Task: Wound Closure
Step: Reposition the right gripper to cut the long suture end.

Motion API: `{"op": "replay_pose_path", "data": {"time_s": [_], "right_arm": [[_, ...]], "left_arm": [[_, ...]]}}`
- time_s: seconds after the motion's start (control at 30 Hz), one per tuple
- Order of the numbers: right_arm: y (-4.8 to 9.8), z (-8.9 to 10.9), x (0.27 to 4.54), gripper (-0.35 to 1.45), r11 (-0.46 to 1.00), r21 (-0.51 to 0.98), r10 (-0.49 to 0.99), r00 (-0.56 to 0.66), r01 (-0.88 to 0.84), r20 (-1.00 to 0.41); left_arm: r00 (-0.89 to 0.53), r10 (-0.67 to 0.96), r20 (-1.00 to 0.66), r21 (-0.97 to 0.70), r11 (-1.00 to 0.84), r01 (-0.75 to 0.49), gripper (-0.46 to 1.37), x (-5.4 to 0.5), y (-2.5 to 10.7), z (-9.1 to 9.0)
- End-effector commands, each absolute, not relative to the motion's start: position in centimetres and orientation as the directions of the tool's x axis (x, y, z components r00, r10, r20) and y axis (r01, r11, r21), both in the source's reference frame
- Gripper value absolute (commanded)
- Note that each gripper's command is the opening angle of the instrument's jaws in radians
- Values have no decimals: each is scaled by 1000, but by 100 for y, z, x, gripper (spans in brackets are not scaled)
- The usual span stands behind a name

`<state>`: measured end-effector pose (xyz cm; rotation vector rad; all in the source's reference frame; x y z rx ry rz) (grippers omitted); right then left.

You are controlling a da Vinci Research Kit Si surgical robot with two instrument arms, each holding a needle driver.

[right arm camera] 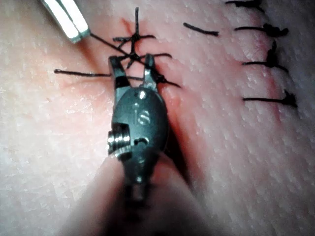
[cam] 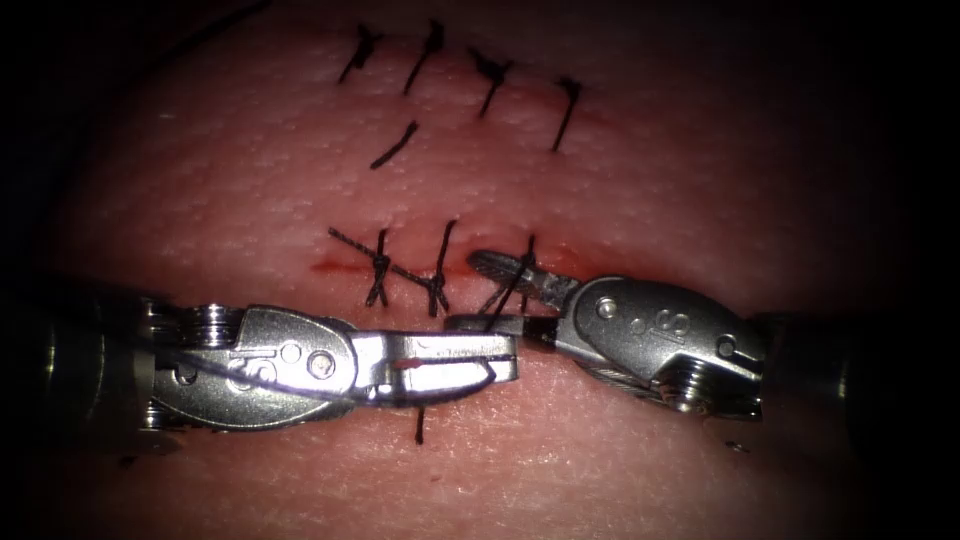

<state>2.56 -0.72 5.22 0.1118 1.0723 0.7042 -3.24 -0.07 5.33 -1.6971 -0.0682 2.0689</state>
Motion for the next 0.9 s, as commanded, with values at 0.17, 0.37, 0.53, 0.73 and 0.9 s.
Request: {"op": "replay_pose_path", "data": {"time_s": [0.17,0.37,0.53,0.73,0.9], "right_arm": [[-73,521,257,59,778,410,578,285,-475,-765],[-81,514,255,60,781,413,577,285,-469,-766],[-86,510,254,61,781,414,576,285,-468,-766],[-91,503,247,64,783,419,577,286,-460,-765],[-99,494,234,59,785,421,576,287,-454,-766]], "left_arm": [[-135,372,-918,-317,-895,-313,-35,-325,-5,534],[-135,373,-918,-316,-894,-318,-35,-326,7,539],[-137,373,-917,-315,-892,-324,-35,-324,18,538],[-139,359,-923,-300,-896,-327,-35,-321,38,526],[-141,357,-923,-296,-897,-329,-35,-315,52,523]]}}
